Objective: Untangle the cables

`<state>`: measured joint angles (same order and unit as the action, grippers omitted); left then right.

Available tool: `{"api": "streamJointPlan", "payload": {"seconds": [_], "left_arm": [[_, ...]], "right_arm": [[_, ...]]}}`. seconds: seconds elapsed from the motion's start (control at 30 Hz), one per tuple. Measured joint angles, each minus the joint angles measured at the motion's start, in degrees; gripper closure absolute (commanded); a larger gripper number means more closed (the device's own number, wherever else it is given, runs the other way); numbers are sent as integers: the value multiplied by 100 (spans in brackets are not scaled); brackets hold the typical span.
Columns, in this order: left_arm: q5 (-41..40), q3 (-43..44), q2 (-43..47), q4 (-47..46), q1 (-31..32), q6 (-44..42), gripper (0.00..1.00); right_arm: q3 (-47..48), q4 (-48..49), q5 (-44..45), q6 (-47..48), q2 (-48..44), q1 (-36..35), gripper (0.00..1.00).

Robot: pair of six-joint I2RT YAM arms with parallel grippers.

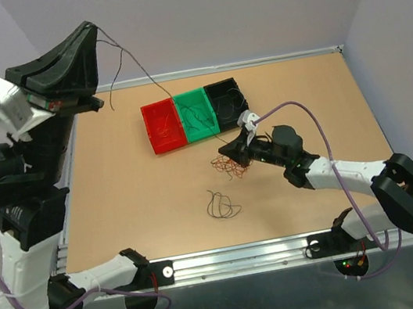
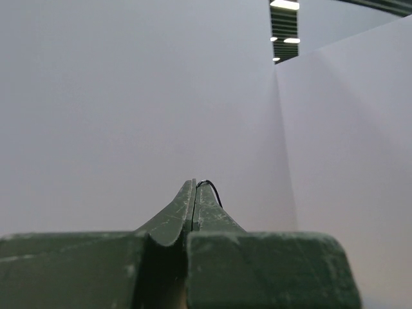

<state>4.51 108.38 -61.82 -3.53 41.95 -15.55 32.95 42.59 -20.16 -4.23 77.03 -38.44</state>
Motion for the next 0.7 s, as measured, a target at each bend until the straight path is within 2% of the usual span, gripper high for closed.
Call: {"api": "streamJointPlan", "payload": {"seconds": [0.1, 0.23, 0.33, 0.37, 0.4, 0.43, 0.6, 0.7], "left_arm": [[-511, -162, -210, -170, 0, -7, 100], [-968, -597, -323, -308, 0, -24, 100], [-1115, -1067, -417, -280, 0, -66, 100], [-1119, -1255, -417, -278, 0, -92, 100], [-1106, -1436, -402, -293, 0, -111, 100], [-1088, -1572, -391, -304, 0, -131, 100], [-723, -2839, -195, -581, 0, -225, 100], [-195, -3748, -120, -752, -4, -332, 100]], "right_arm": [[120, -391, 181, 17, -42, 0, 95], [118, -820, 439, 15, -188, 0, 85], [114, -1005, 450, 4, -518, 11, 87], [111, -1010, 431, -2, -669, 9, 90], [107, -1008, 420, -9, -750, 9, 98], [103, -1012, 400, -9, -859, 9, 99], [-98, -981, 363, -48, -1488, 9, 99], [-271, -1005, 363, -52, -1777, 9, 99]]}}
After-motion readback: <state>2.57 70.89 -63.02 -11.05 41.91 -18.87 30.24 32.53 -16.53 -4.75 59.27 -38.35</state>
